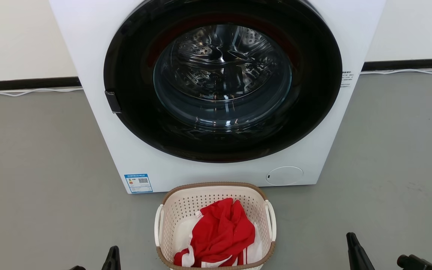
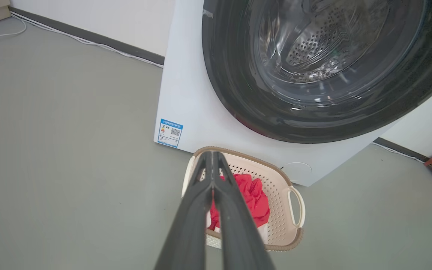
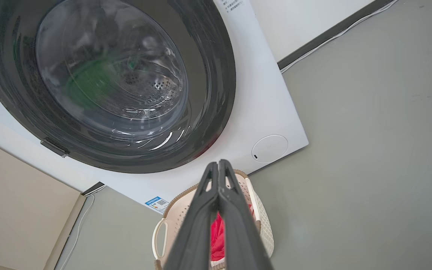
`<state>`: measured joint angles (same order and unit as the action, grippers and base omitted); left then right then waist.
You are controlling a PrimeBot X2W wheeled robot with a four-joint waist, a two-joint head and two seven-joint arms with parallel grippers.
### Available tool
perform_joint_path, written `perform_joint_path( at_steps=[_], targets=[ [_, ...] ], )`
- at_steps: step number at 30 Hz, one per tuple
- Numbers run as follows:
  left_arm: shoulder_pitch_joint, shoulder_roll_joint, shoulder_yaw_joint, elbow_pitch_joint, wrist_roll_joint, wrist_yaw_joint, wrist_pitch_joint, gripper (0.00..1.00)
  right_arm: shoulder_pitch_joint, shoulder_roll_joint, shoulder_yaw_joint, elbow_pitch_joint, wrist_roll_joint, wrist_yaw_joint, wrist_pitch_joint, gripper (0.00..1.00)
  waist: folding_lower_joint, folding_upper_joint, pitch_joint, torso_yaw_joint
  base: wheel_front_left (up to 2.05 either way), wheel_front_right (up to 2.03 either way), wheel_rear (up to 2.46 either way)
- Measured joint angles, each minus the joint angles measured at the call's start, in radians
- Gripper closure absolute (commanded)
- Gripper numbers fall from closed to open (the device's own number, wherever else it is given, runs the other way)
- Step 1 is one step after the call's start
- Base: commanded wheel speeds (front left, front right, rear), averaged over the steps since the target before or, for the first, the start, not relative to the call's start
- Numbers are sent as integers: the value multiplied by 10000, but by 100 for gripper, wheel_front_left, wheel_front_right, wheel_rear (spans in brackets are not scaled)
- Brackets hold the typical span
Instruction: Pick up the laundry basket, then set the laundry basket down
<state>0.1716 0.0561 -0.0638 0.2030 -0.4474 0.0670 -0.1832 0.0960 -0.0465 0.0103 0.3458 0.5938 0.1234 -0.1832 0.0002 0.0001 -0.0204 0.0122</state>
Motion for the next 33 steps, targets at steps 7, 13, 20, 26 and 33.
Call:
perform_joint_path(
  at_steps=[7, 13, 20, 26, 33],
  targets=[
    [-211, -4, 117, 59, -915, -159, 261, 100, -141, 0, -81, -52, 817, 0, 207, 100, 0, -1, 19, -10, 0, 0, 0],
    [-289, -8, 205, 115, -1624, -297, 441, 100, -221, 0, -136, -98, 1419, 0, 399, 100, -1, 0, 33, -17, 0, 0, 0],
    [-441, -13, 297, 144, -2424, -420, 612, 100, -282, -2, -253, -113, 2121, 0, 600, 100, -1, 0, 49, -26, 0, 0, 0],
    [-609, -19, 374, 186, -3099, -516, 821, 100, -419, -2, -357, -169, 2731, 0, 704, 100, -1, 0, 63, -33, 0, 0, 0],
    [-709, -25, 470, 230, -3779, -600, 968, 100, -437, -2, -416, -190, 3340, 0, 907, 100, -1, 0, 78, -41, 0, 0, 0]
  ],
)
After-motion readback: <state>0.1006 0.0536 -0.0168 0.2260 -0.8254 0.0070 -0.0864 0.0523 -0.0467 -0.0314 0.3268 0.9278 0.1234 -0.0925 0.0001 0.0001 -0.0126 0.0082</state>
